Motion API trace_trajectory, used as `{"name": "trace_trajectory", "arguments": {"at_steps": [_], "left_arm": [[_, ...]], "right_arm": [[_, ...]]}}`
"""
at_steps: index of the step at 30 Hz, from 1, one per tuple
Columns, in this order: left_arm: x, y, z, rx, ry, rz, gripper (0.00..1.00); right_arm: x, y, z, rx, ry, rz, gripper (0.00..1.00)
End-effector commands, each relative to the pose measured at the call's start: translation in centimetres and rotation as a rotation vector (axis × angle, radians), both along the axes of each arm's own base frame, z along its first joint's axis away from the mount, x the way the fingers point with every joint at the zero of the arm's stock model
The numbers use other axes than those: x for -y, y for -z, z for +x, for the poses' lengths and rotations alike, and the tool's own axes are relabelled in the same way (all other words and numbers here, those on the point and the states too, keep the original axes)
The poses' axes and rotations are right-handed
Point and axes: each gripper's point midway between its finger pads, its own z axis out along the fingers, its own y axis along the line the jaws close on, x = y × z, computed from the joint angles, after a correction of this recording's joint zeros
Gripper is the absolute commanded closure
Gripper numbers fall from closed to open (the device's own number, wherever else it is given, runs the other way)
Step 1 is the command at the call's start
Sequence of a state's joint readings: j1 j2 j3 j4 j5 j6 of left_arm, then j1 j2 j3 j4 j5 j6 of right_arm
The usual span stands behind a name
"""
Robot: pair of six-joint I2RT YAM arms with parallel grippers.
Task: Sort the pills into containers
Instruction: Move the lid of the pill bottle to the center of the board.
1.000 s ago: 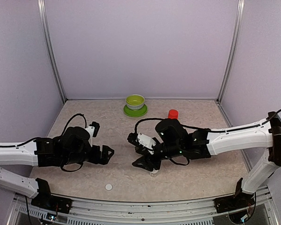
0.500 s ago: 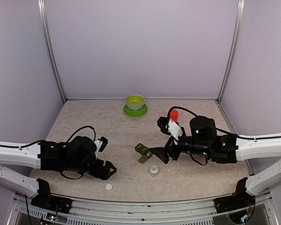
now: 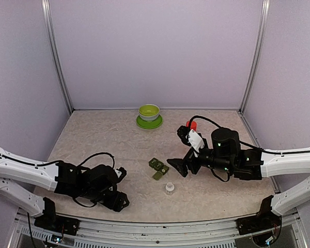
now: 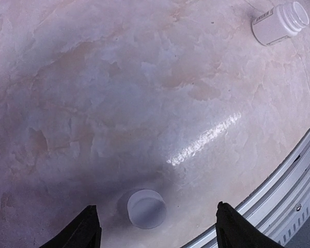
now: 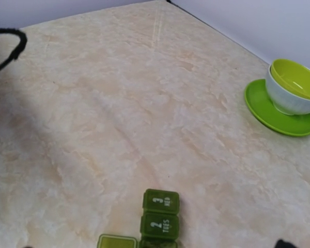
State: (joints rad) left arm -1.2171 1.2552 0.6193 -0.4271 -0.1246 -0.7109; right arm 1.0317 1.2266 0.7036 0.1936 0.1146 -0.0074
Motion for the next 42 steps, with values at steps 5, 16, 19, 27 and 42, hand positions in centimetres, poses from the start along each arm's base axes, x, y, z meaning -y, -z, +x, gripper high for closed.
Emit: {"name": "trace_trajectory", "arguments": {"at_steps": [5, 16, 19, 27, 42], "left_arm": [[0.0, 1.6, -1.2, -0.032, 0.014, 0.054, 0.31], [0.2, 2.9, -1.7, -0.057, 0.039, 0.072, 0.48], [0.2, 3.0, -1.7, -0.06, 0.044, 0.075, 0.51], [0.2, 3.3, -1.4, -0.043, 0.043, 0.089, 0.59], [-0.3, 3.8, -1.2, -0.035, 0.043, 0.129, 0.79]], "right_arm": [[0.1, 0.2, 0.3, 0.004, 0.008, 0.016, 0.0], [0.6, 0.5, 0.1, 0.0, 0.016, 0.018, 0.0], [0.7, 0.7, 0.1, -0.003, 0.019, 0.017, 0.0], [0.7, 0.5, 0.0, -0.002, 0.019, 0.023, 0.0], [0.7, 0.7, -0.1, -0.004, 0.011, 0.026, 0.0]]}}
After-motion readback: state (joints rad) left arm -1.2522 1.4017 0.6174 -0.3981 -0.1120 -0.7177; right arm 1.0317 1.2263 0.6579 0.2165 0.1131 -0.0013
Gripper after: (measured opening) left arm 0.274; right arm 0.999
